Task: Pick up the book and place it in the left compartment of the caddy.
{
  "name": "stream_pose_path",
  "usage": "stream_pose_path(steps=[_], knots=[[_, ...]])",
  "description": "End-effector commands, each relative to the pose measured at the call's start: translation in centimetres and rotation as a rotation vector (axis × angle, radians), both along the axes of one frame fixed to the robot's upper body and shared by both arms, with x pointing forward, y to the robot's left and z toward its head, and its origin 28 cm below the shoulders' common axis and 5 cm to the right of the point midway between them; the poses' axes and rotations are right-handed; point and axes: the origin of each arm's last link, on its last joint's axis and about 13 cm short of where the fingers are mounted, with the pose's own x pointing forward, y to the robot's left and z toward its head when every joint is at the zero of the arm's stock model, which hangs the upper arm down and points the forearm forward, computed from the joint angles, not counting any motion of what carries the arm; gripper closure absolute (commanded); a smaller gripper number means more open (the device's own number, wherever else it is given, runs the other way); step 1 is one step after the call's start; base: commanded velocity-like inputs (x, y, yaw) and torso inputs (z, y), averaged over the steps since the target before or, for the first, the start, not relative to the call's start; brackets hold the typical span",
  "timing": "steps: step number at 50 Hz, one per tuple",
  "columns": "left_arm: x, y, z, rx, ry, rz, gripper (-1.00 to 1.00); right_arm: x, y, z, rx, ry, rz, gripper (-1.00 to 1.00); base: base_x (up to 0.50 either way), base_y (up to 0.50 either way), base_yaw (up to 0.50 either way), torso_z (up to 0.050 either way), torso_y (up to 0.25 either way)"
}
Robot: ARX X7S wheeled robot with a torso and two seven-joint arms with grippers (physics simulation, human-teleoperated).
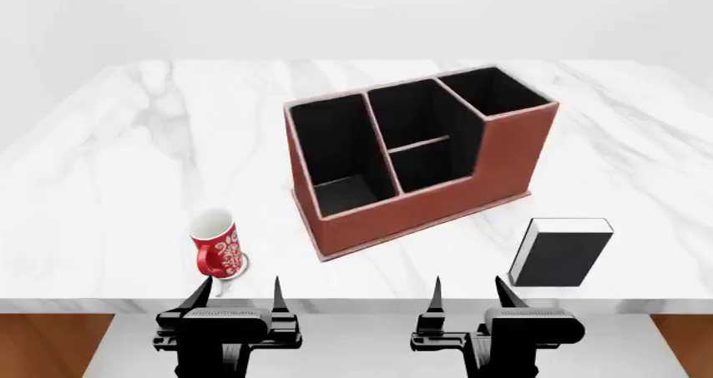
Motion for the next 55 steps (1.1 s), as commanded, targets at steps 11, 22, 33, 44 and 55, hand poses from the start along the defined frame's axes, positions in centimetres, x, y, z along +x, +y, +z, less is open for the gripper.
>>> stream_pose_path(steps=[11,22,33,44,55], knots=[[0.1,0.0,-0.2,0.019,0.013,0.011,-1.00,0.2,0.0,-0.2,0.026,0.037,-0.002,-1.00,0.00,-0.15,0.00,0.000,0.000],[0.1,-0.1,-0.2,0.022,0.014,0.012,-1.00,0.2,0.0,-0.2,0.024,0.041,0.000,-1.00,0.00,-0.50,0.00,0.000,0.000],[0.1,-0.1,-0.2,0.030,0.014,0.013,-1.00,0.2,0.0,-0.3,0.030,0.045,-0.001,-1.00,0.00,-0.50,0.00,0.000,0.000],[0.2,-0.2,0.8,0.012,0.038,0.038,-1.00,0.7,0.0,0.9,0.017,0.065,-0.018,-1.00,0.00,-0.21,0.00,0.000,0.000],[2.5,0.0,12.9,0.018,-0.046,-0.025,-1.00,4.9,-3.4,14.3,0.068,-0.164,-0.408,-1.00,0.00,0.00,0.00,0.000,0.000]])
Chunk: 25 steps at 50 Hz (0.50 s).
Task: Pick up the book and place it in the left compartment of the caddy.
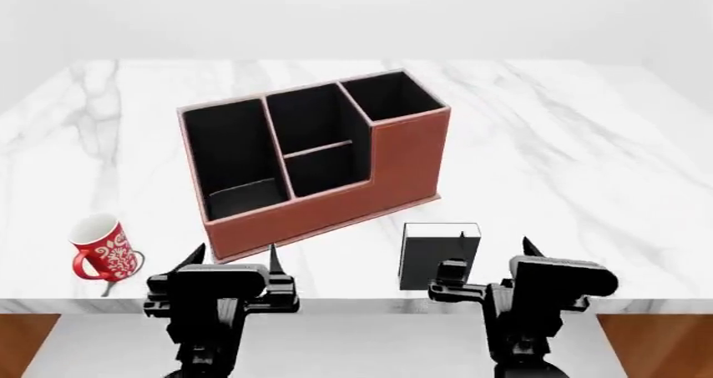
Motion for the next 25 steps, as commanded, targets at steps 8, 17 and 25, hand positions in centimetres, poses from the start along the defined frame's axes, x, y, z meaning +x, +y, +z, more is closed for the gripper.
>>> stream_pose_path(steps=[8,17,25], knots=[[0.8,-0.1,10.2,0.024,-0.100,-0.077,-1.00,3.7,-4.3,9.1,0.046,-0.135,-0.490,-1.00,0.00,0.00,0.00,0.000,0.000],[0.9,0.0,9.6,0.031,-0.095,-0.070,-1.00,3.5,-4.3,8.4,0.098,-0.133,-0.430,-1.00,0.24,0.00,0.00,0.000,0.000],[0.9,0.1,9.4,0.035,-0.095,-0.072,-1.00,3.7,-4.3,8.2,0.089,-0.122,-0.423,-1.00,0.50,0.00,0.00,0.000,0.000]])
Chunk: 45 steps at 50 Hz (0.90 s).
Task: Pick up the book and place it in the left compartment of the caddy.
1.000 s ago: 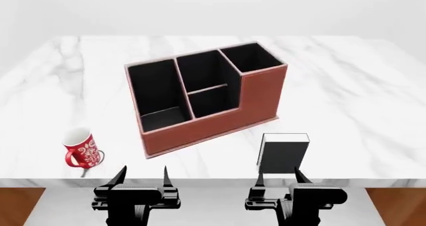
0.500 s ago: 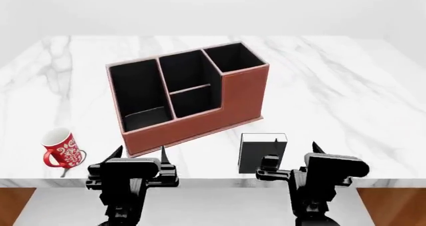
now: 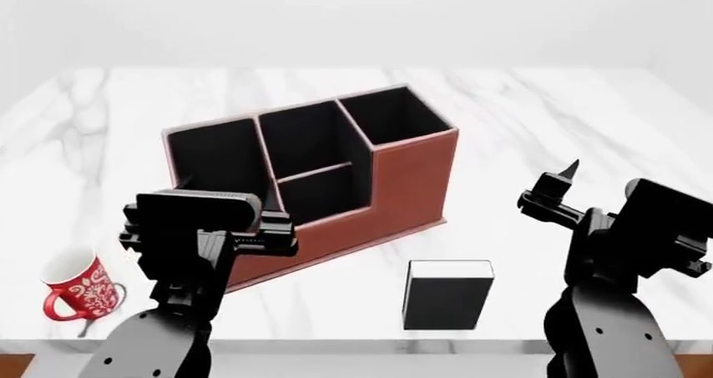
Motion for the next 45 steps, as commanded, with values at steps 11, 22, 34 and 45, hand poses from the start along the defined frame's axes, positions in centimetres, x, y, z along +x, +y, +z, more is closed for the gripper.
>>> stream_pose_path(steps=[11,22,34,45], knots=[[-0.09,0.15,0.35,0.016,-0.009,-0.003,-1.00,0.41,-0.37,0.23,0.014,0.004,-0.013,-1.00,0.50,0.00,0.00,0.000,0.000],[-0.16,0.21,0.45,0.018,-0.007,0.000,-1.00,0.36,-0.27,0.21,0.027,-0.016,0.008,-1.00,0.41,0.00,0.00,0.000,0.002],[-0.14,0.18,0.47,0.026,-0.006,-0.001,-1.00,0.48,-0.18,0.07,0.035,0.011,0.026,-1.00,0.12,0.00,0.00,0.000,0.000],[-0.19,0.16,0.49,0.028,-0.007,-0.001,-1.00,0.42,-0.19,0.15,0.030,0.004,0.025,-1.00,0.06,0.00,0.00,0.000,0.000]])
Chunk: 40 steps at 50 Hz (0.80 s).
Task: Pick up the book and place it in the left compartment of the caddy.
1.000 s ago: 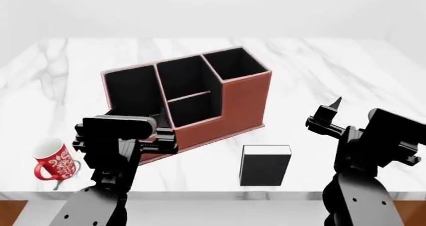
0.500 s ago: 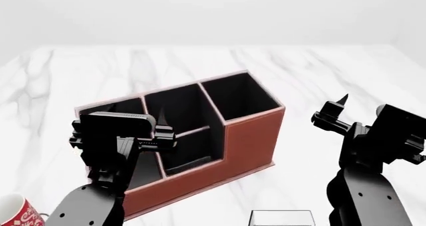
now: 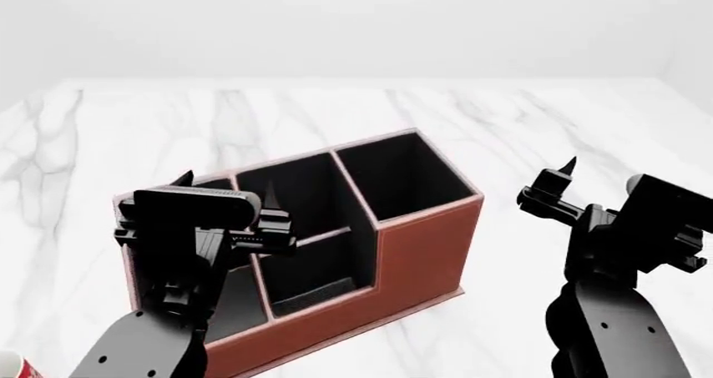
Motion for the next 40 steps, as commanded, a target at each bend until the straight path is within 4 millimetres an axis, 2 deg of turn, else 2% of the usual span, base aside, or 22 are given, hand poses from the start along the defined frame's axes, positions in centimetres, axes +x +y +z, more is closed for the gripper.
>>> stream_pose_path(steps=[1,8,12,13,14,15,17,18,19,21,22,25,30,36,40], knots=[[0.0,0.0,0.0,0.003,0.004,-0.001,-1.00,0.0,0.0,0.0,0.002,0.011,-0.001,-1.00,0.00,0.00,0.00,0.000,0.000],[-0.2,0.0,0.7,-0.020,0.033,-0.040,-1.00,0.0,0.0,0.0,0.001,0.013,-0.004,-1.00,0.00,0.00,0.00,0.000,0.000],[-0.8,0.2,2.8,0.085,0.039,-0.116,-1.00,0.0,0.0,-0.1,-0.001,0.008,0.002,-1.00,0.00,0.00,0.00,0.000,0.000],[-1.0,0.5,3.8,0.163,0.071,-0.125,-1.00,0.1,0.0,-0.1,-0.003,0.010,0.002,-1.00,0.00,0.00,0.00,0.000,0.000],[-1.2,0.6,4.3,0.173,0.072,-0.154,-1.00,0.1,0.0,-0.1,-0.002,0.010,0.004,-1.00,0.00,0.00,0.00,0.000,0.000],[-1.8,0.8,5.5,0.103,0.100,-0.298,-1.00,0.1,0.0,-0.1,-0.009,0.012,0.000,-1.00,0.00,0.00,0.00,0.000,0.000],[-2.2,1.1,6.7,0.101,0.122,-0.361,-1.00,0.1,-0.1,-0.1,-0.003,0.011,0.000,-1.00,0.00,0.00,0.00,0.000,0.005],[-1.7,2.0,7.1,0.074,0.148,-0.287,-1.00,0.1,-0.1,-0.1,-0.003,0.011,-0.001,-1.00,0.00,0.00,0.00,0.000,0.000],[-0.7,3.3,8.6,0.085,0.159,-0.210,-1.00,0.1,-0.1,-0.1,-0.002,0.009,0.001,-1.00,0.00,0.00,0.00,0.000,0.000],[-1.0,2.6,9.8,0.132,0.174,-0.219,-1.00,0.1,0.0,-0.1,-0.004,0.010,0.001,-1.00,0.00,0.00,0.00,0.000,0.000],[-1.6,2.1,10.6,0.194,0.177,-0.352,-1.00,0.1,0.0,-0.2,-0.005,0.008,0.004,-1.00,0.00,0.00,0.00,0.000,0.000],[-3.5,1.4,10.9,0.247,0.308,-0.720,-1.00,0.1,0.0,-0.2,-0.005,0.010,0.005,-1.00,0.00,0.00,0.00,0.000,0.000],[-3.5,1.4,12.0,0.304,0.399,-0.841,-1.00,0.2,-0.1,-0.3,-0.004,0.012,0.001,-1.00,0.00,0.00,0.00,0.000,0.000],[-3.6,0.9,13.0,0.286,0.470,-0.888,-1.00,0.3,0.0,-0.3,-0.006,0.014,0.005,-1.00,0.00,0.00,0.00,0.000,0.000],[-3.9,0.5,13.6,0.358,0.557,-0.950,-1.00,0.2,-0.1,-0.3,-0.002,0.013,0.003,-1.00,0.00,0.00,0.00,0.000,0.000]])
